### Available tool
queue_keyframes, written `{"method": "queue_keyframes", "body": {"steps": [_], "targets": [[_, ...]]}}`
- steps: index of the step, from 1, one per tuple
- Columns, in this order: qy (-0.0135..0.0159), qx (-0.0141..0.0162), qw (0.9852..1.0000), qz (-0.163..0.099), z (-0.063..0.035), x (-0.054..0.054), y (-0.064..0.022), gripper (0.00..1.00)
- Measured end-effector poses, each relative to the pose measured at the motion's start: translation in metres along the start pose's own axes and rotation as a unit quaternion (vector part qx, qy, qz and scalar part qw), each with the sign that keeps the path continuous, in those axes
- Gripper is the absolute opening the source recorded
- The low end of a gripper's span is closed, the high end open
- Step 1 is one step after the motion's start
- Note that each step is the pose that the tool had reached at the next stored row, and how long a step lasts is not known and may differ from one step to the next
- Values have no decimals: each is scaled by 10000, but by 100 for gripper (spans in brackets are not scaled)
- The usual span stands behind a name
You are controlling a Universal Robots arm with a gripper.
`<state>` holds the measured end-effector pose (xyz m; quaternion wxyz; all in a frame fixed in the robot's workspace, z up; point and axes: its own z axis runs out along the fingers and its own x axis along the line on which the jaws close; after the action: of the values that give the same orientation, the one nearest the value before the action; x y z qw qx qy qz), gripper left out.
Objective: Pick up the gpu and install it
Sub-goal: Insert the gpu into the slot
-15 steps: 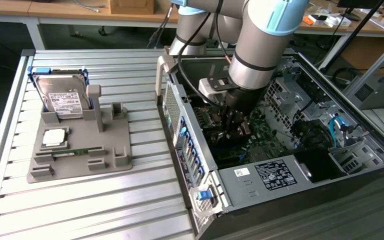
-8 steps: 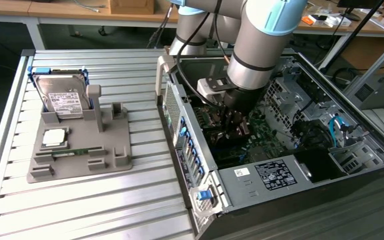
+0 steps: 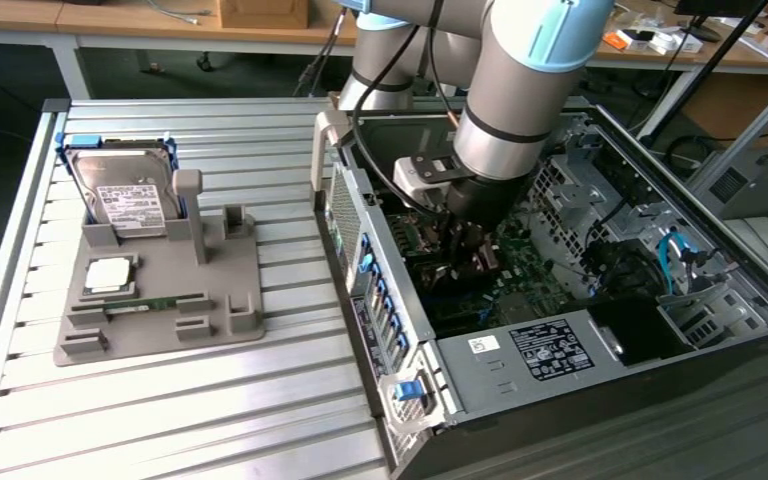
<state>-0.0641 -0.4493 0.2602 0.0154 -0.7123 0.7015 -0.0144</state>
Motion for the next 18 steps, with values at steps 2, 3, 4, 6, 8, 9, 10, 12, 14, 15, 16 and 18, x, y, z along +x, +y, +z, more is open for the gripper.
{"method": "queue_keyframes", "body": {"steps": [2,3,4,6,8,9,10,12,14,15,16,18], "targets": [[1,0,10000,-1,-1,1,-1,40],[3,-1,10000,-2,-2,1,-1,40],[3,-1,10000,-1,-2,1,-1,46],[3,-1,10000,-1,-2,1,-1,46],[6,-1,10000,-1,-2,1,-1,46],[19,-1,10000,-3,-5,1,-2,46],[45,-2,10000,-4,-18,1,-2,46],[84,1,10000,-5,-86,0,-5,46],[106,4,9999,-6,-166,-5,-8,46],[118,6,9999,-6,-210,-7,-10,46],[130,8,9999,-7,-255,-8,-12,46],[168,12,9999,-8,-324,-14,-14,46]]}}
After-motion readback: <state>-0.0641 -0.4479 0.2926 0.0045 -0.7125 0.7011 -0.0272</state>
